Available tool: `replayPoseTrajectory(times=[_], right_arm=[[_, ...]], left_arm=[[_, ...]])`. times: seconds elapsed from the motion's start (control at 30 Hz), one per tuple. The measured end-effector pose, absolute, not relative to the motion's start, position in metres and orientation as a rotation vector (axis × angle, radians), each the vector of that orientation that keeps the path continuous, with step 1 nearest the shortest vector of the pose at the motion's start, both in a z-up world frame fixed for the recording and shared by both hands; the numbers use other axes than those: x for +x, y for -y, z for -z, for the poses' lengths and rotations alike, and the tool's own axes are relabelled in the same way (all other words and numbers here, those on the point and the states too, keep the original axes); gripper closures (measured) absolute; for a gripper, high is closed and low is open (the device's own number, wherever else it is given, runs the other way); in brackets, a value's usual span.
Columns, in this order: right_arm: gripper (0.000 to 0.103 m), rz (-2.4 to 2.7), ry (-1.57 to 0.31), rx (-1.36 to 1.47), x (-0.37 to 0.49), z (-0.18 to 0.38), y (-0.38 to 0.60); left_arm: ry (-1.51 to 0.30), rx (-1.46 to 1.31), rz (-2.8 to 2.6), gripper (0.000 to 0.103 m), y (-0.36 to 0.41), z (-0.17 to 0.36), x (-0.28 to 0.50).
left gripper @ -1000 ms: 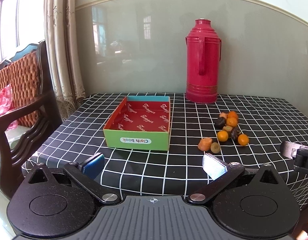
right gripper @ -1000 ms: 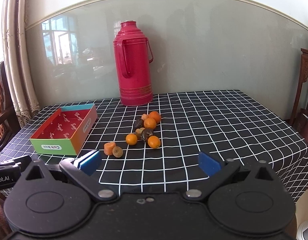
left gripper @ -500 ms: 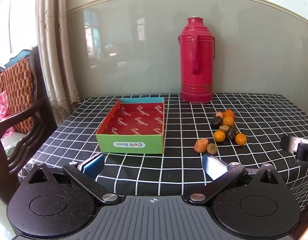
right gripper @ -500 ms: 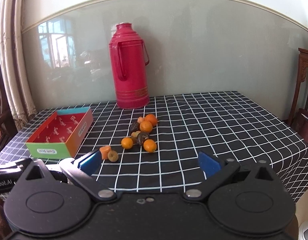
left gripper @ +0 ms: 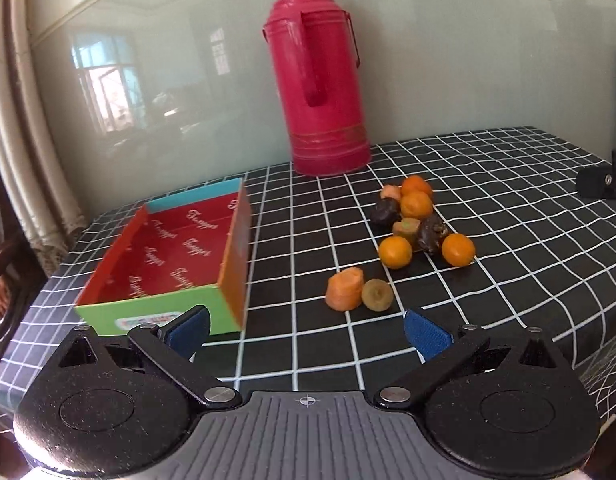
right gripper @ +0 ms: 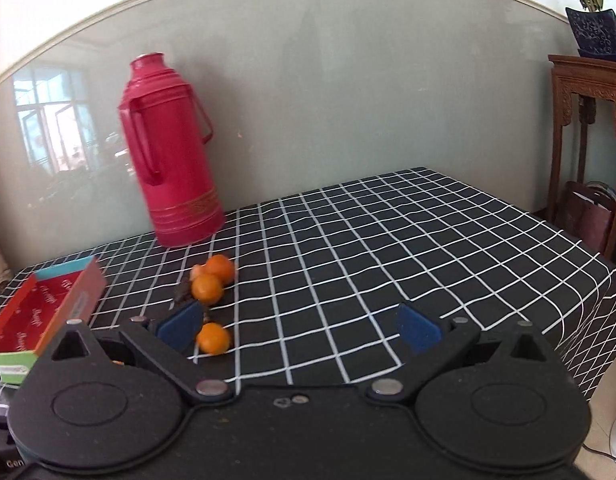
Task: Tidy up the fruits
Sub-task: 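Move the left gripper to the brown kiwi and close on it, then carry the kiwi into the red box and open the left gripper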
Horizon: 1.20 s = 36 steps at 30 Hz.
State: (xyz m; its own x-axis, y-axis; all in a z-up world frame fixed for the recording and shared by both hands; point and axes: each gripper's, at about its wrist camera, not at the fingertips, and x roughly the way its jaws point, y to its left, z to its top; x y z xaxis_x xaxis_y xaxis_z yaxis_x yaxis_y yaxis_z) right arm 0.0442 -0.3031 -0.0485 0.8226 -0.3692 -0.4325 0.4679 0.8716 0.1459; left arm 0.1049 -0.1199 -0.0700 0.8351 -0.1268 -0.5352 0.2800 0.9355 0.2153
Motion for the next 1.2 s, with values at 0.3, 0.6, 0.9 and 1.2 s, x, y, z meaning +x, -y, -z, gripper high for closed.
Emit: replayPoseTrajectory(times=[0.3,0.6,0.9,1.2], right_arm=[[0.006,0.511,-0.374,0.245,0.06,0.07,0.318],[0.006,0.515,-0.369,0.285,0.062,0.076,0.324],[0.006,0.505,-0.394,0.314,0.064,0.08,0.327],[0.006,0.516,-0.392,0.322,0.059,0.081,0.33]], left_arm=[[-0.571,0.282,0.245,0.031,0.149,0.106,0.134],[-0.577,0.252,0.277,0.058,0.167,0.124,0.147],[-0.535,0.259,0.284,0.071,0.179,0.129,0.143],[-0.516,0.228,0.279,0.078,0.178,0.13,0.141]])
